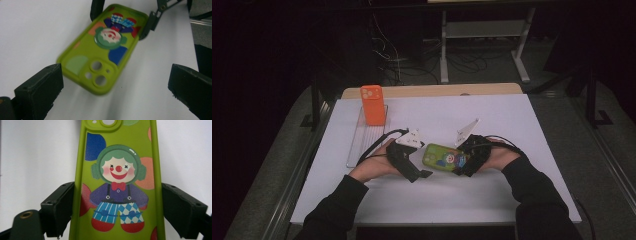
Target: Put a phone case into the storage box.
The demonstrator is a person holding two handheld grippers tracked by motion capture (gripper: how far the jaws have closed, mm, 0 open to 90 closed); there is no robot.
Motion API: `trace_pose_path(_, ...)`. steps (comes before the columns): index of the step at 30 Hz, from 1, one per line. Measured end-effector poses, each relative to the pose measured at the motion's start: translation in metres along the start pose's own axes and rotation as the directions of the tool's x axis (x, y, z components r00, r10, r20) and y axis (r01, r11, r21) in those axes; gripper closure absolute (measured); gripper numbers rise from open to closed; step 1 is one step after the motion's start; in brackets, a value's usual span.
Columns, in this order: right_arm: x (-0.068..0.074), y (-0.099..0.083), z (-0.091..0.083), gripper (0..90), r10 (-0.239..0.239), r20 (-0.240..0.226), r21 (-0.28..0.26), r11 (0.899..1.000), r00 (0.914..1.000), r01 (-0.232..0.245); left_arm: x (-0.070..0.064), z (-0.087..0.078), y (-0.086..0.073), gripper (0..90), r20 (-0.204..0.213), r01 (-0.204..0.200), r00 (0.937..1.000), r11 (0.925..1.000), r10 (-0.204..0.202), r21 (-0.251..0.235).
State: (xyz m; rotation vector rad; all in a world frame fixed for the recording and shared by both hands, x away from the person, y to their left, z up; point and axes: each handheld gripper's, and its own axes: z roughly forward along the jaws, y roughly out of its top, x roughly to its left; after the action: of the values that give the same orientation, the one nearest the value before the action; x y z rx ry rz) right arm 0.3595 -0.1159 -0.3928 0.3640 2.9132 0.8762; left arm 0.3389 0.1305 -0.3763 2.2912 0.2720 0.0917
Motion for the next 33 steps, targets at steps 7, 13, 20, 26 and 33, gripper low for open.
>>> trace_pose_path(7,0.014,0.012,0.007,14.9,-0.075,-0.044,0.01,0.997,0.9962,0.075,-0.001,0.002,-0.003,0.0,0.036,-0.028,0.999,0.9996,0.027,0.012)
trace_pose_path(13,0.024,0.019,0.01,14.9,-0.113,-0.073,0.009,0.993,0.991,0.114,-0.001,0.006,-0.005,0.0,0.074,-0.05,0.9961,0.9981,0.048,0.036)
trace_pose_path(20,0.033,0.027,0.012,14.9,-0.151,-0.099,0.004,0.988,0.9836,0.152,-0.007,0.013,-0.006,0.0,0.124,-0.071,0.9904,0.995,0.062,0.071)
trace_pose_path(26,0.038,0.031,0.011,14.9,-0.166,-0.109,-0.002,0.986,0.9801,0.166,-0.011,0.02,-0.007,0.0,0.148,-0.1,0.9856,0.9878,0.082,0.119)
trace_pose_path(33,0.04,0.034,0.01,14.9,-0.176,-0.114,-0.012,0.984,0.9777,0.176,-0.013,0.023,-0.008,6.3,0.147,-0.101,0.9859,0.9845,0.08,0.144)
